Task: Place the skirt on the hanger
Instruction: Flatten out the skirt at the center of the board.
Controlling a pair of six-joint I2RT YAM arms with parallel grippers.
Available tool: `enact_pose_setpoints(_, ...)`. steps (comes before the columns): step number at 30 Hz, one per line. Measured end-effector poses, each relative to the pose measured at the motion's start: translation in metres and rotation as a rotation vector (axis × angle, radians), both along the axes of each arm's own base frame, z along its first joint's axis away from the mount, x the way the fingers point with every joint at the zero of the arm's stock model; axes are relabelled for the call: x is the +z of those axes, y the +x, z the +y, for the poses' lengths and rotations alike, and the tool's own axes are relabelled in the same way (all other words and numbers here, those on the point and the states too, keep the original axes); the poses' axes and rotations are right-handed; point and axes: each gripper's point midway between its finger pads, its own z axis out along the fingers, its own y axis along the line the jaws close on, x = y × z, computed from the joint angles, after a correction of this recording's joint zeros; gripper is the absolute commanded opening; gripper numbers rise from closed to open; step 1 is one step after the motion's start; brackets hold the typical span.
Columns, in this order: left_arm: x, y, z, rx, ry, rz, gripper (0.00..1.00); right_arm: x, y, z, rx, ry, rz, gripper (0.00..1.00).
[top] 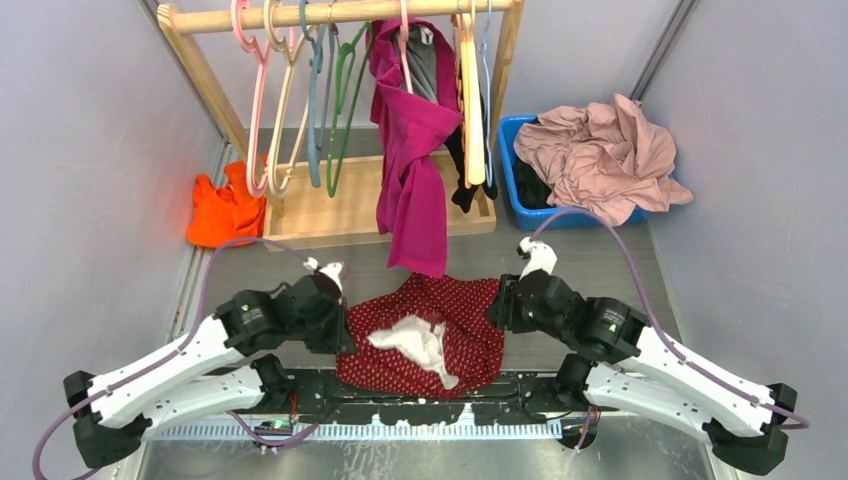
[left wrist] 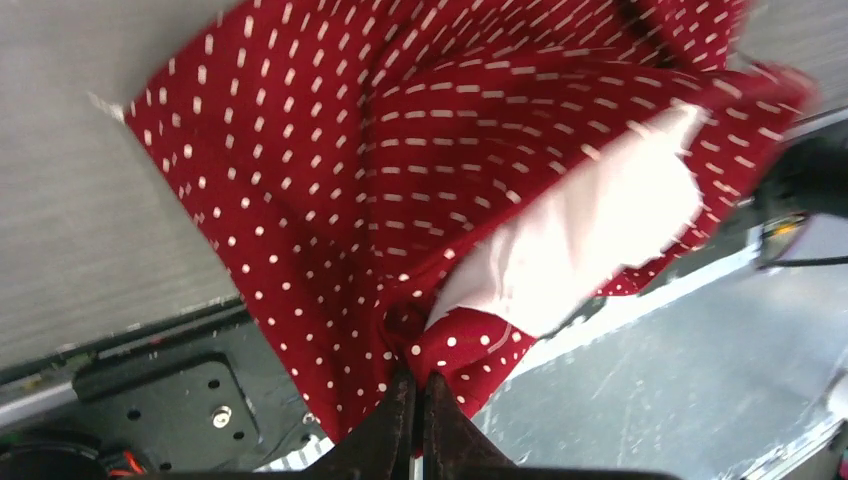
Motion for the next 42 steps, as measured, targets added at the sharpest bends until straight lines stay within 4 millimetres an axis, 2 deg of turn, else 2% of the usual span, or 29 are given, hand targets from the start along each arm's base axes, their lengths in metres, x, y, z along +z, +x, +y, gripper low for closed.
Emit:
enact_pose_setpoints(2, -0.034, -0.012, 0.001, -0.008, 0.042, 0.086, 0.00, -0.019, -0.009, 0.001, 0.007, -0.002, 0.060, 0.50)
enact_pose_setpoints(4, -0.043, -0.019, 0.000, -0.015, 0.040, 0.118, 0.00, -0.034, -0.014, 0.005, 0.016, -0.019, 0.118, 0.49)
enact_pose_setpoints(8, -0.033, -0.020, -0.016, -0.039, -0.044, 0.105, 0.00, -0.049, -0.019, 0.023, 0.062, -0.050, 0.180, 0.49)
enact_pose_setpoints(12, -0.029, -0.022, -0.024, -0.053, -0.074, 0.104, 0.00, -0.063, -0.030, 0.040, 0.149, -0.108, 0.201, 0.49)
enact_pose_setpoints(18, -0.031, -0.021, -0.028, -0.056, -0.066, 0.110, 0.00, -0.052, -0.055, 0.068, 0.303, -0.109, 0.135, 0.46)
enact_pose_setpoints(21, -0.031, -0.020, -0.027, -0.052, -0.065, 0.103, 0.02, -0.050, -0.060, 0.073, 0.327, -0.120, 0.095, 0.47)
enact_pose_setpoints(22, -0.031, -0.020, -0.026, -0.050, -0.063, 0.100, 0.05, -0.050, -0.059, 0.073, 0.322, -0.123, 0.085, 0.47)
enact_pose_setpoints(23, -0.031, -0.020, -0.025, -0.047, -0.062, 0.096, 0.11, -0.048, -0.056, 0.072, 0.308, -0.123, 0.069, 0.47)
enact_pose_setpoints(26, -0.030, -0.015, -0.020, -0.025, -0.051, 0.068, 0.38, -0.035, -0.041, 0.066, 0.229, -0.099, 0.011, 0.46)
enact_pose_setpoints(28, -0.030, -0.009, -0.014, 0.006, -0.038, 0.036, 0.60, -0.019, -0.022, 0.059, 0.146, -0.057, -0.018, 0.47)
enact_pose_setpoints(31, -0.024, 0.004, -0.008, 0.068, -0.003, -0.011, 0.67, 0.004, 0.023, 0.038, -0.042, 0.012, -0.040, 0.47)
enact_pose_setpoints(35, -0.017, 0.029, -0.002, 0.160, 0.049, -0.073, 0.65, 0.002, 0.072, 0.006, -0.236, 0.061, 0.007, 0.45)
enact_pose_setpoints(38, -0.026, 0.047, 0.006, 0.232, 0.100, -0.073, 0.56, -0.010, 0.093, 0.001, -0.275, 0.075, 0.065, 0.44)
enact_pose_setpoints(40, -0.038, 0.062, 0.010, 0.287, 0.125, -0.061, 0.42, -0.021, 0.103, 0.004, -0.274, 0.081, 0.104, 0.42)
enact_pose_setpoints(42, -0.054, 0.074, 0.018, 0.347, 0.145, -0.045, 0.24, -0.031, 0.109, 0.007, -0.272, 0.090, 0.134, 0.41)
